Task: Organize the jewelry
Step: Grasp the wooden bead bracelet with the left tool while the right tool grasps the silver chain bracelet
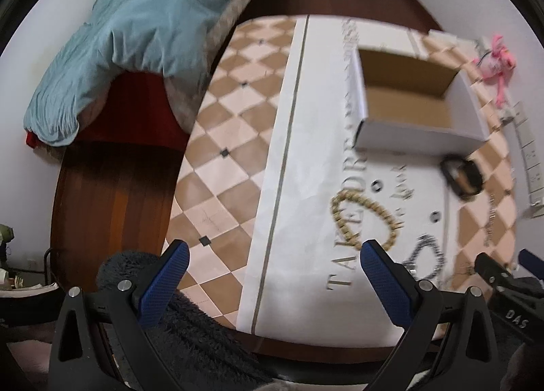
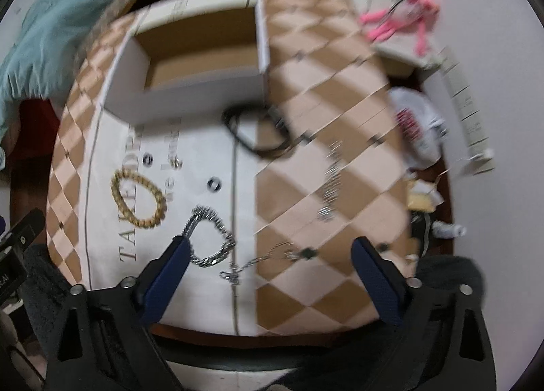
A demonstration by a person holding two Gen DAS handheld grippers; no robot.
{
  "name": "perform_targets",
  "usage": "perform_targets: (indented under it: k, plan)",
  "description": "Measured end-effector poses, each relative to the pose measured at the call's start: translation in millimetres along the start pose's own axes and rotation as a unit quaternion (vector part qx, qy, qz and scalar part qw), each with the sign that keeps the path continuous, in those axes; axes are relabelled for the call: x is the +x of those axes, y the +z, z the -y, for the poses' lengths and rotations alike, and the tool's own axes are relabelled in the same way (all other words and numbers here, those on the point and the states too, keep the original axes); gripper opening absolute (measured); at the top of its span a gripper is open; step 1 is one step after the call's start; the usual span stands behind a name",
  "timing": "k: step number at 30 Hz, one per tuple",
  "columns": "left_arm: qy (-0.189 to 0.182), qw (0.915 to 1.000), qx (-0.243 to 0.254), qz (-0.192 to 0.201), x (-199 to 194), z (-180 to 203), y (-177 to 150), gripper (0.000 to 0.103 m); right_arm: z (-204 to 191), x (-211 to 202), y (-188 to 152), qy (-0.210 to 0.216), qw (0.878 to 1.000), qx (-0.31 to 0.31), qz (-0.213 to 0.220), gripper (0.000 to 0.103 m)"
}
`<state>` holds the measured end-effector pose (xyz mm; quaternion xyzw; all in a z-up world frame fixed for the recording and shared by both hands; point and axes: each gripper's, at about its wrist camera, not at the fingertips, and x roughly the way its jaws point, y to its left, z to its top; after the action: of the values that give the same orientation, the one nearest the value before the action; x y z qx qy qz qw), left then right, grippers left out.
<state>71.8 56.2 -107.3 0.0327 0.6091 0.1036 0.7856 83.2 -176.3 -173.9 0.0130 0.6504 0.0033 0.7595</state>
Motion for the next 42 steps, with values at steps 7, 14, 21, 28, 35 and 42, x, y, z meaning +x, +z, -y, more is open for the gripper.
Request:
perform_targets:
  k: [7, 14, 21, 28, 35, 42]
  plan:
    - [0.014, 0.9992, 0.001, -0.037, 43.0, 1.2, -2.9, 0.102, -17.5, 61.6, -5.7, 0.011, 0.999, 0.001, -0.046, 0.074]
    - [0.015, 0.9982, -0.002, -0.059, 62.3, 6.1, -2.6, 0.102, -39.4, 68.6, -18.3, -0.017, 0.999, -0.031, -0.018, 0.036]
    - [-0.004, 0.9979, 0.0, -0.065, 72.1, 12.9, 2.9, 0.102, -27.7, 63.3, -24.1, -0.007, 1.0, -0.01, 0.005, 0.004]
    - [-0.084, 0.9907, -0.027, -0.104, 96.5, 20.9, 14.6, 0.079, 3.0, 43.2, -2.5, -0.008, 1.0, 0.018, 0.018, 0.004]
    - [-0.096, 0.9913, 0.014, -0.088, 103.6, 45.6, 24.9, 0.026, 17.3, 39.1, 4.6, 0.005, 0.999, 0.026, 0.017, 0.004]
    - [-0.093, 0.9942, 0.019, -0.051, 94.7, 40.4, 19.6, 0.007, 20.3, 33.0, 3.0, 0.019, 0.999, 0.024, 0.021, 0.004]
